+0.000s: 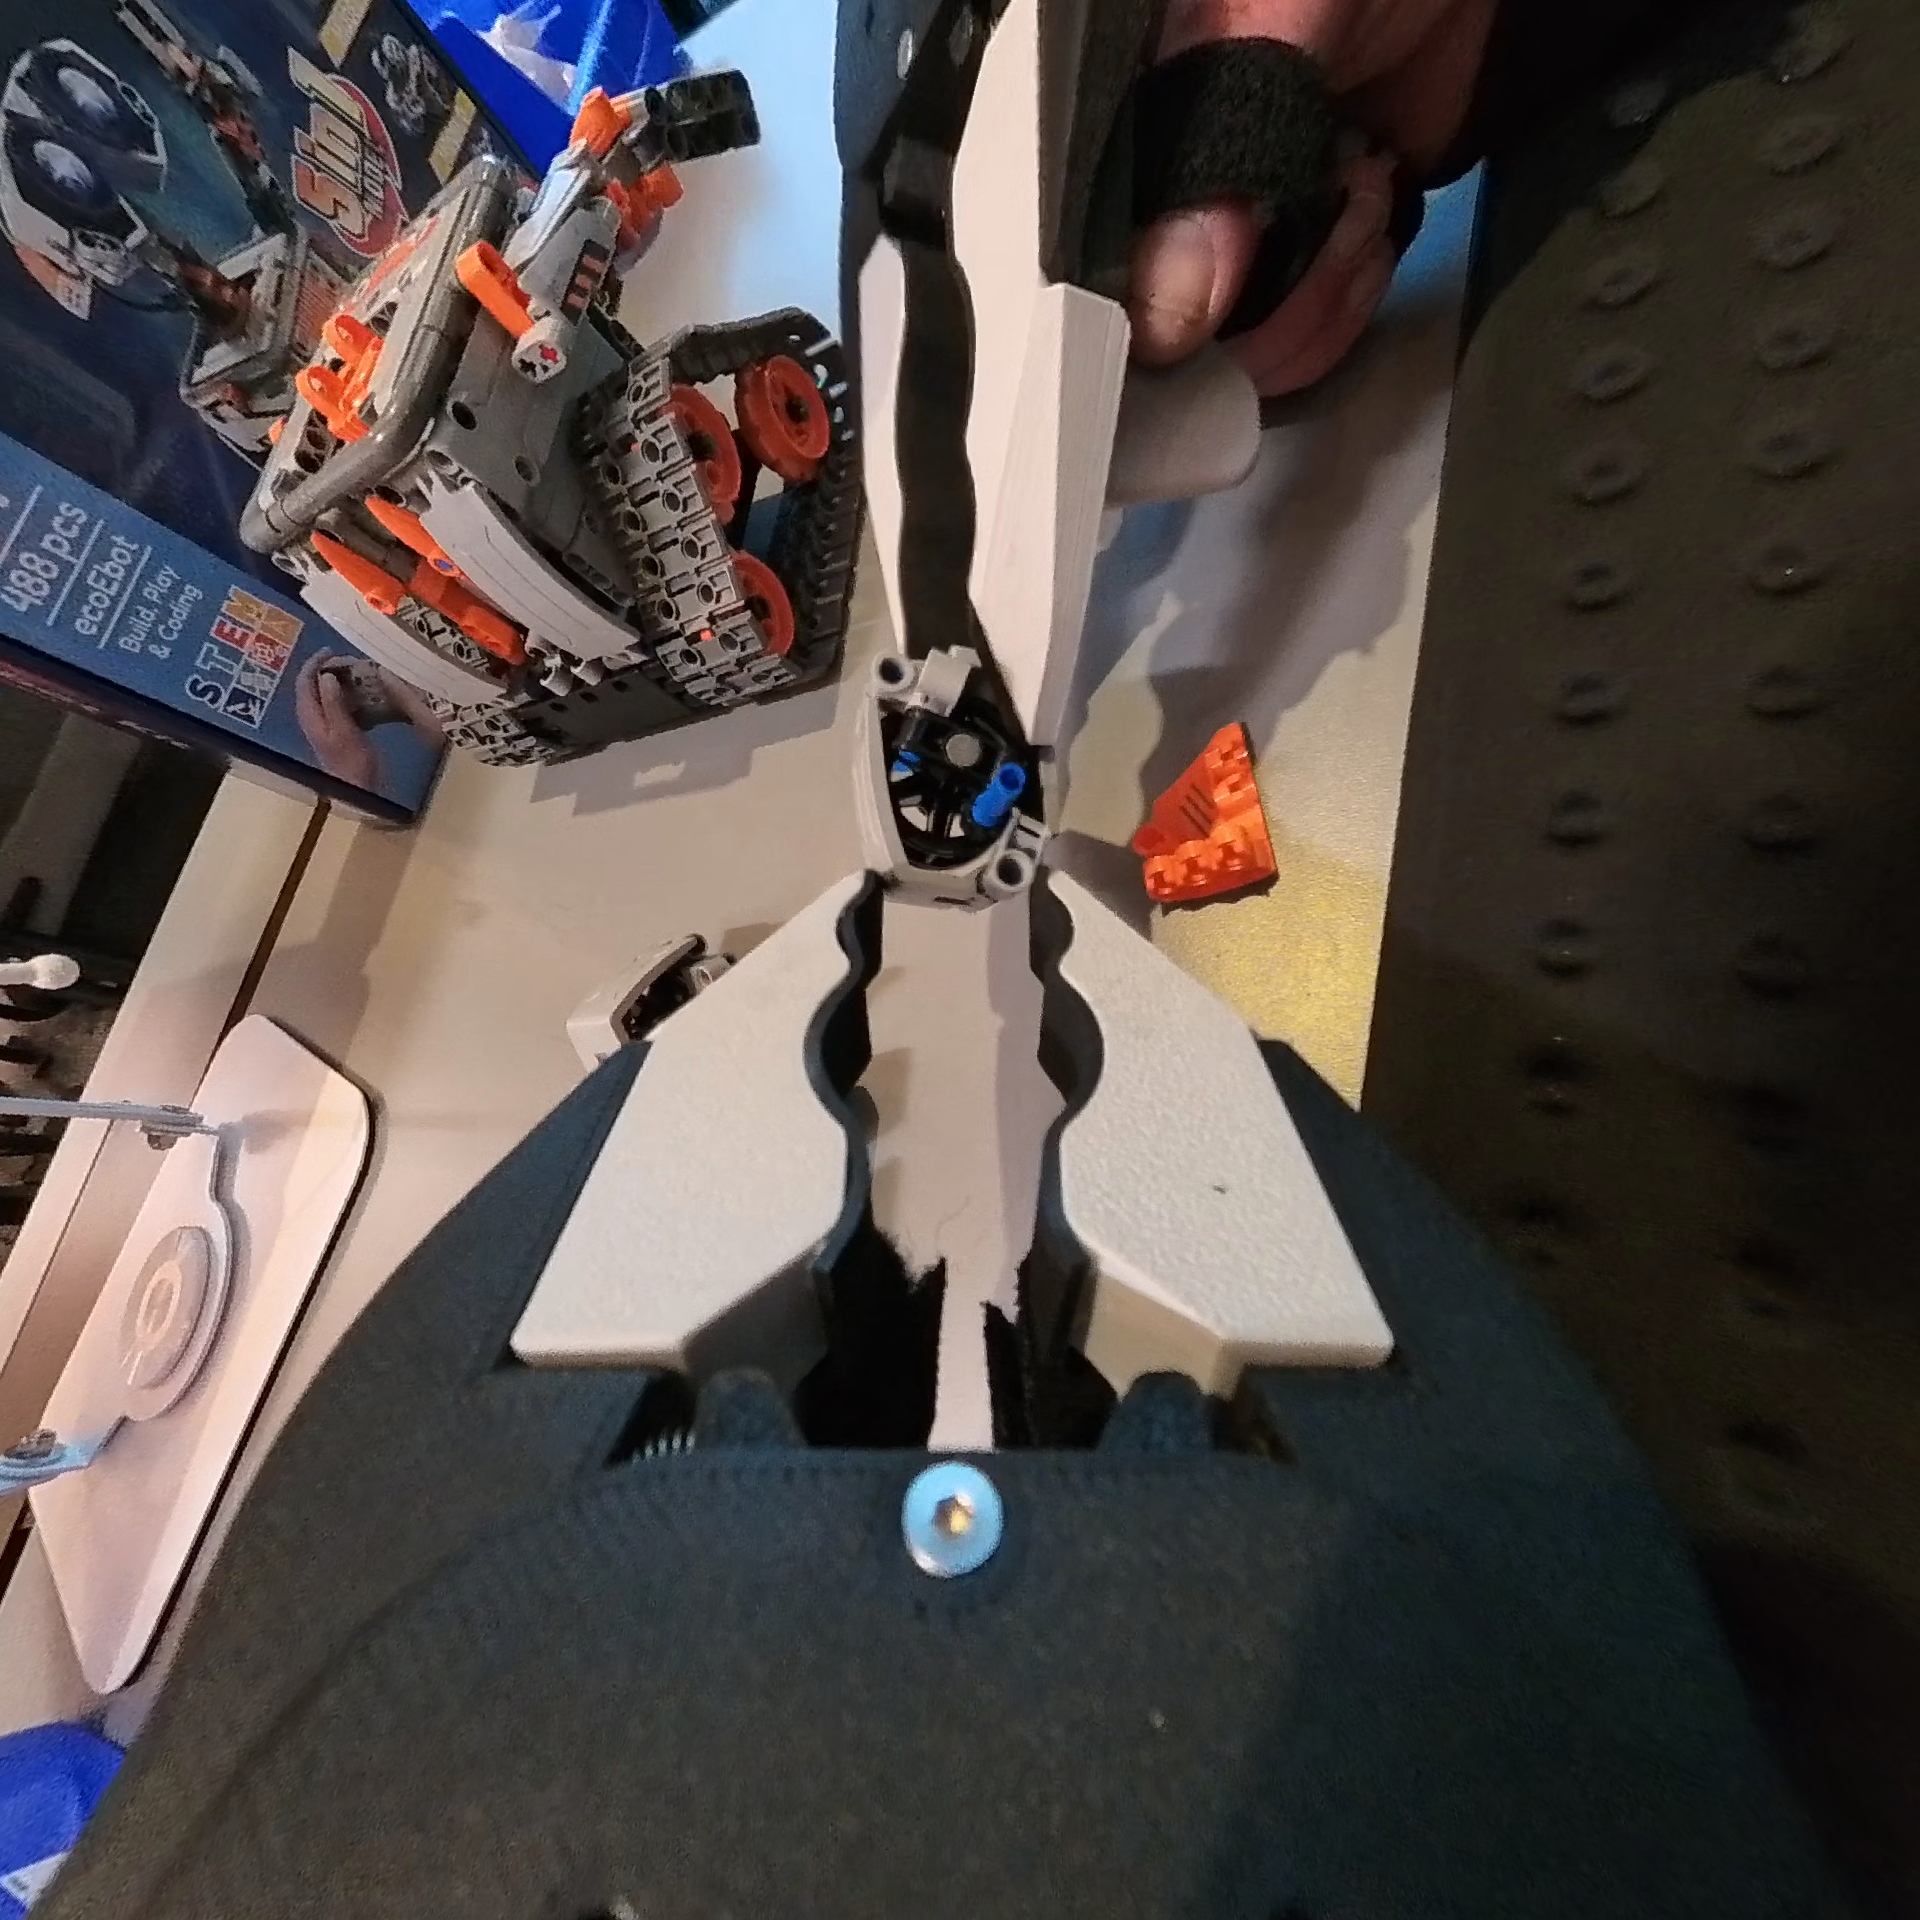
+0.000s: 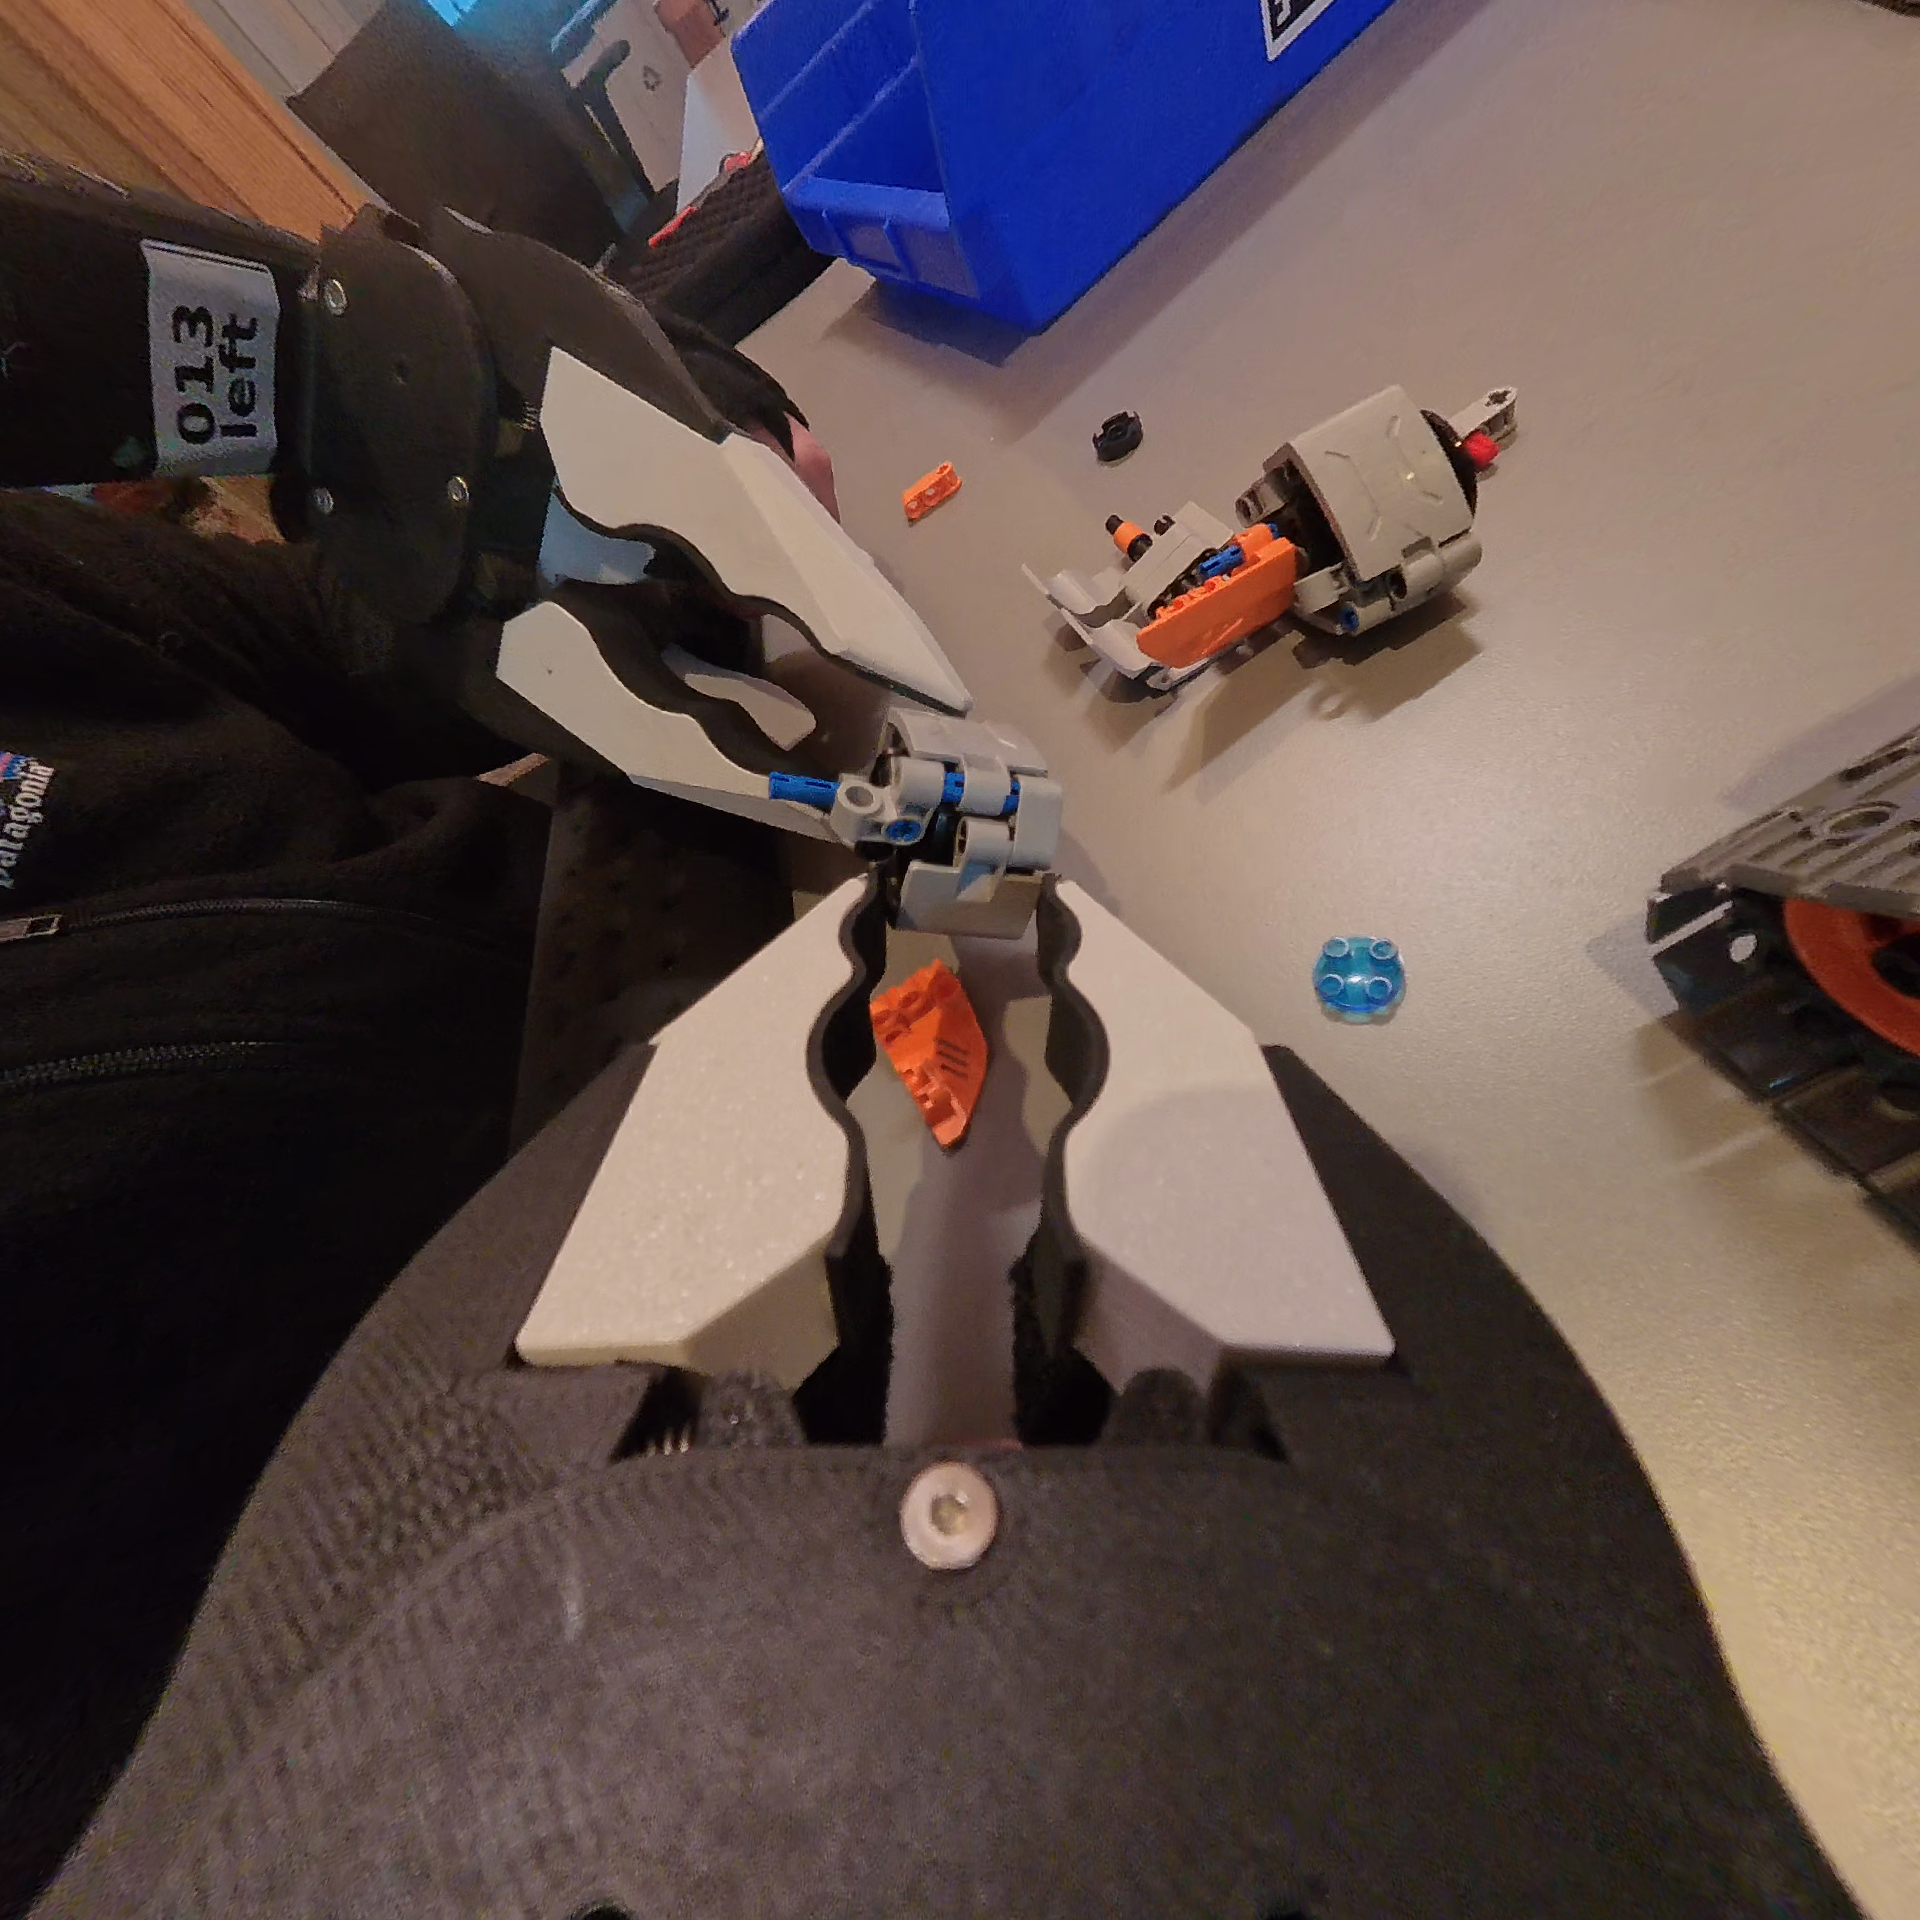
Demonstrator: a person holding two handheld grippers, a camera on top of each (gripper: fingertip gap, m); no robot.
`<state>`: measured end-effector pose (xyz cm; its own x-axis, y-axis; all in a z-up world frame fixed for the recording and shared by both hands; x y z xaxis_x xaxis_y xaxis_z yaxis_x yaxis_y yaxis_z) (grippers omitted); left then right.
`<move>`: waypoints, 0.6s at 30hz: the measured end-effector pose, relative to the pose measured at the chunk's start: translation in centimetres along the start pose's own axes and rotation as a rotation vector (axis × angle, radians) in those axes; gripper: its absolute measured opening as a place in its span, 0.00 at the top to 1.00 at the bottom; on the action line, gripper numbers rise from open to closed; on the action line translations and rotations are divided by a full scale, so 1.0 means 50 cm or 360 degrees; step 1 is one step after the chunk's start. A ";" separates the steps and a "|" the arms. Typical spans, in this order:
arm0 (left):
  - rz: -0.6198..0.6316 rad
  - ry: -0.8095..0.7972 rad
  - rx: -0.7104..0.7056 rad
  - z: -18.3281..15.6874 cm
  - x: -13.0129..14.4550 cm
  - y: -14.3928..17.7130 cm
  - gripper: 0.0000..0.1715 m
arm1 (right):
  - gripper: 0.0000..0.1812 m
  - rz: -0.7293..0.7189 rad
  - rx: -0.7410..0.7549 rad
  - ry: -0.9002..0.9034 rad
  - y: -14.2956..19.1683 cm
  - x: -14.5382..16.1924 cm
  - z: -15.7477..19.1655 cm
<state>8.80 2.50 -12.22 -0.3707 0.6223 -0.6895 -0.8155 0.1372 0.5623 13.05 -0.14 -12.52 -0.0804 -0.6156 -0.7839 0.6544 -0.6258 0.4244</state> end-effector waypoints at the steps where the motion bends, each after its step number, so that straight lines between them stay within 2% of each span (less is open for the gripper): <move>1: 0.0016 -0.0002 0.0005 -0.001 0.004 -0.001 0.85 | 0.86 -0.0001 0.0023 0.0022 0.001 -0.001 -0.002; 4: 0.0039 -0.0015 0.0011 -0.003 0.010 -0.001 0.89 | 0.88 0.0017 0.0101 0.0079 0.001 0.001 -0.011; 12: 0.0108 0.0037 0.0051 -0.004 0.031 -0.005 0.87 | 0.88 0.0232 0.0409 0.0389 -0.014 0.032 -0.041; 18: 0.0183 0.0066 0.0079 -0.007 0.047 -0.016 0.85 | 0.88 0.0335 0.0467 0.0536 -0.025 0.050 -0.043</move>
<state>8.39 3.58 -14.47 -0.4794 0.6041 -0.6367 -0.7438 0.1054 0.6601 13.66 0.13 -15.99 0.3102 -0.5845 -0.7498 0.3871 -0.6427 0.6611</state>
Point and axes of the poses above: each gripper's, where its closed fingertips meet, y back along the fingers, x out of its underside, z = x × y across the jaws, the point moved 2 cm from there along y, back along the fingers, and after that the axes turned 3 degrees about x, right-handed, at the moved point
